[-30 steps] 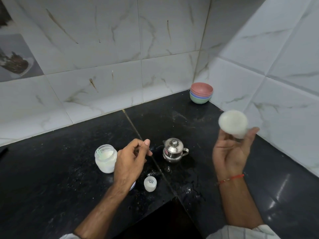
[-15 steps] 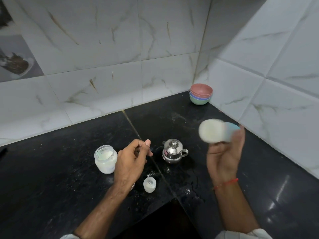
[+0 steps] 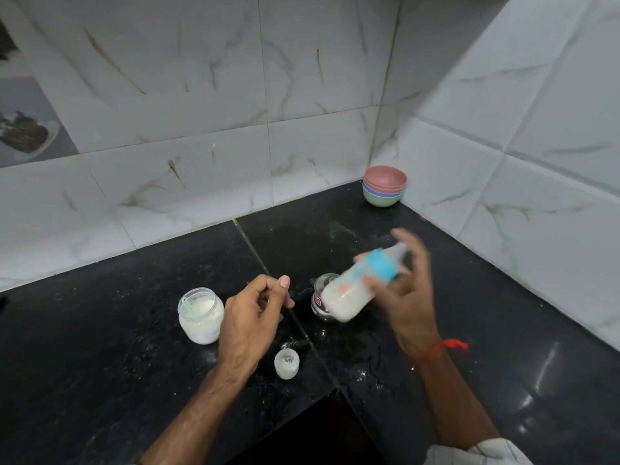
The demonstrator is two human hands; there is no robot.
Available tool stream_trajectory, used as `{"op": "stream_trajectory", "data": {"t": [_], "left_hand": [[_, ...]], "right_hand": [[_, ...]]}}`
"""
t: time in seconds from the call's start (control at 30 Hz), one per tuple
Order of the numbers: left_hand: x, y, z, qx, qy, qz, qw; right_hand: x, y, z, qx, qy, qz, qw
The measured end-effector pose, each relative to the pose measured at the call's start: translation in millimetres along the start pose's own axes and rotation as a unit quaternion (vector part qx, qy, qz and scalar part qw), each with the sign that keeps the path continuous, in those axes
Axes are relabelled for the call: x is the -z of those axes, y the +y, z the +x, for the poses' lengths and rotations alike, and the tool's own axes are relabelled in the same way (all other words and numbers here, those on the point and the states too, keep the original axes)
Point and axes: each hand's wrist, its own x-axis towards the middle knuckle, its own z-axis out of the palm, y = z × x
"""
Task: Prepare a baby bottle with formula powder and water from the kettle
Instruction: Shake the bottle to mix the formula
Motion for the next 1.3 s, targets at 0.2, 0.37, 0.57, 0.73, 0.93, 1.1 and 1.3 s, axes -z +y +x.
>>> {"op": "stream_trajectory", "data": {"t": [0.2, 0.37, 0.57, 0.73, 0.93, 1.1, 1.3], "left_hand": [[2, -4, -3, 0.01, 0.001, 0.0, 1.0], [-5, -4, -2, 0.004, -0.011, 0.004, 1.0], [-9, -4, -1, -0.008, -0.027, 0.014, 0.999], [-7, -6, -2, -0.004, -0.023, 0.006, 1.0], [-7, -7, -2, 0.0, -0.022, 0.016, 1.0], [-8, -9, -1, -0.003, -0.023, 0.027, 0.999], [-2, -10, -4, 0.006, -0.011, 0.026, 1.0]], "right_hand": [[20, 2, 10, -0.04, 0.284, 0.483, 0.828], [10, 16, -8, -0.073, 0.044, 0.138, 0.987], [2, 5, -10, -0.049, -0.041, 0.042, 0.997], [11, -4, 7, -0.034, 0.246, 0.515, 0.821], [-3, 12, -7, -0.085, 0.058, 0.168, 0.98], [-2, 11, -8, -0.056, -0.162, -0.07, 0.983], [11, 7, 5, -0.079, 0.251, 0.491, 0.83]]}}
